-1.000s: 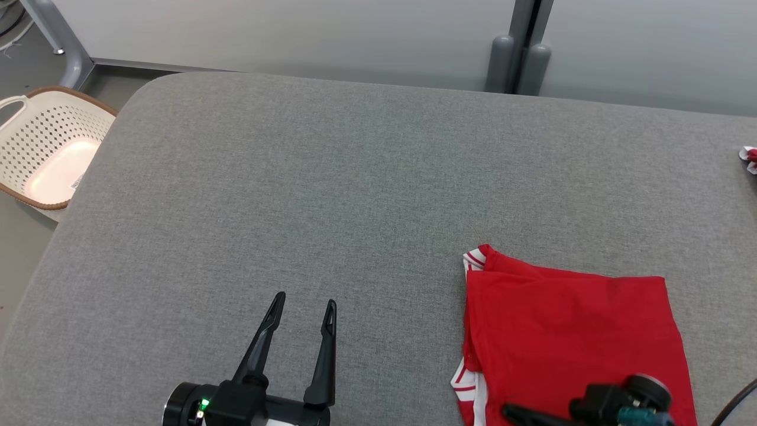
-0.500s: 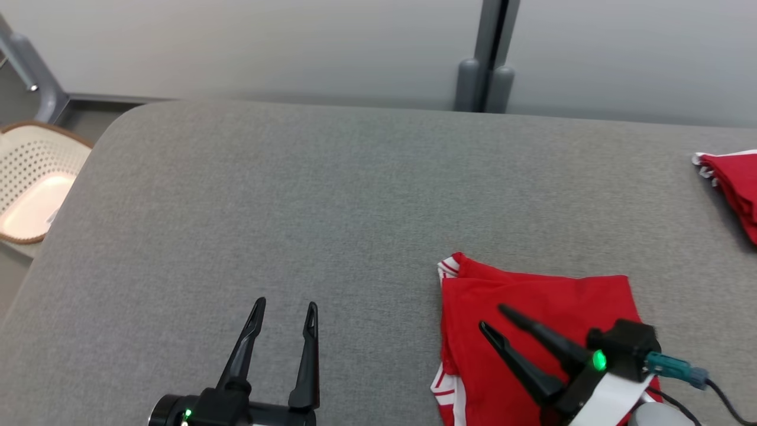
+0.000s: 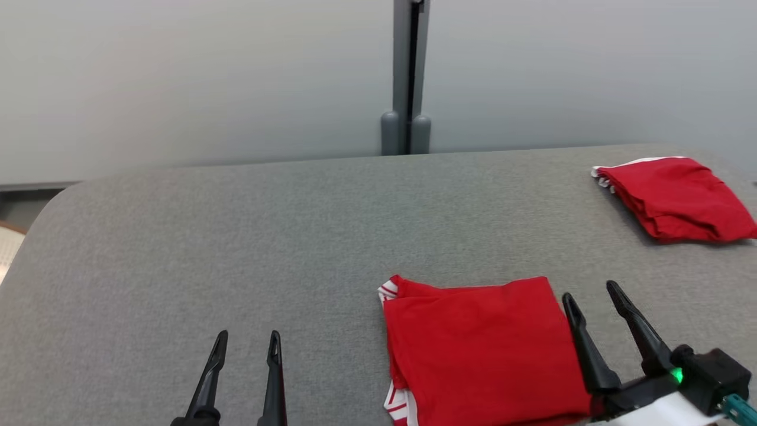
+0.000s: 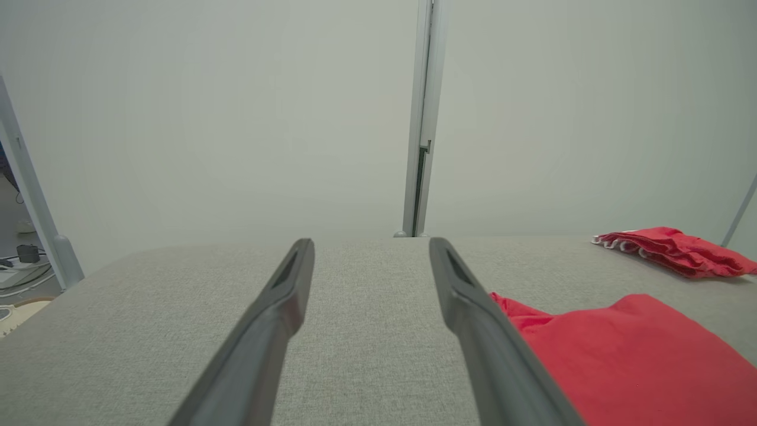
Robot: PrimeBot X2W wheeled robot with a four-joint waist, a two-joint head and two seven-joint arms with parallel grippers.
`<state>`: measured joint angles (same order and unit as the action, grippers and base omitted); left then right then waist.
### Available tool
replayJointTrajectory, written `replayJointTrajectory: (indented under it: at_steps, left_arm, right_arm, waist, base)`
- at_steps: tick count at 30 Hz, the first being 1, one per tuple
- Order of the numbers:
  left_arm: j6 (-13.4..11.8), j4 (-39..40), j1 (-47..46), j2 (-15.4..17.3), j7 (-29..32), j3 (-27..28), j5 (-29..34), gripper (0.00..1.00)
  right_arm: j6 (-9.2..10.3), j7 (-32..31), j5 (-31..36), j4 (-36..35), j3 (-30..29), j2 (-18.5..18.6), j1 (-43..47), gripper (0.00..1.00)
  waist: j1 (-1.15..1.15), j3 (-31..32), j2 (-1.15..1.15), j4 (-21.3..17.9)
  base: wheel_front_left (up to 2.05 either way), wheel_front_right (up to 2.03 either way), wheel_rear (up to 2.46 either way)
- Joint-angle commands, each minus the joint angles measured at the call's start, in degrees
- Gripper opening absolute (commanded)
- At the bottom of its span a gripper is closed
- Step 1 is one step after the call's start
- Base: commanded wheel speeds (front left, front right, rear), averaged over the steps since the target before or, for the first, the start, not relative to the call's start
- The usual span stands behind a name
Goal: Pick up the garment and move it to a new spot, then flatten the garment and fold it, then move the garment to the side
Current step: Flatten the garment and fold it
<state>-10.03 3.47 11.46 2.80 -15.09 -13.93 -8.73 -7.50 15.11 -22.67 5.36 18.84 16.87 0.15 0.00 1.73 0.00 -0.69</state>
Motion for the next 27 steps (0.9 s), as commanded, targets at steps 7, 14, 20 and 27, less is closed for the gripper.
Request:
replayJointTrajectory:
  at_steps: [7,14,20,27]
  left_arm:
    - [-0.14,1.31,3.78,0.21,-0.07,1.02,2.75,1.0]
    - [0.42,1.19,6.1,0.2,-0.07,1.97,2.77,1.0]
    - [0.63,1.35,6.58,0.2,-0.07,2.13,2.79,1.0]
    - [0.86,1.08,6.56,0.2,-0.07,2.07,2.82,1.0]
  right_arm:
    - [0.04,0.01,3.57,1.11,-5.65,-3.38,7.25,1.0]
    - [0.04,0.02,4.21,2.78,-7.83,-3.79,9.34,1.0]
    - [0.04,0.02,4.12,1.86,-7.3,-3.34,9.01,1.0]
    - [0.04,0.02,4.06,1.77,-6.77,-3.28,8.5,1.0]
  waist:
    - [0.0,3.46,0.0,-3.59]
    - [0.0,4.39,0.0,-3.8]
    - [0.0,4.36,0.0,-3.23]
    - [0.0,4.24,0.0,-2.51]
  base:
    - [0.0,0.0,0.0]
    - [0.0,0.0,0.0]
    - [0.0,0.0,0.0]
    - [0.0,0.0,0.0]
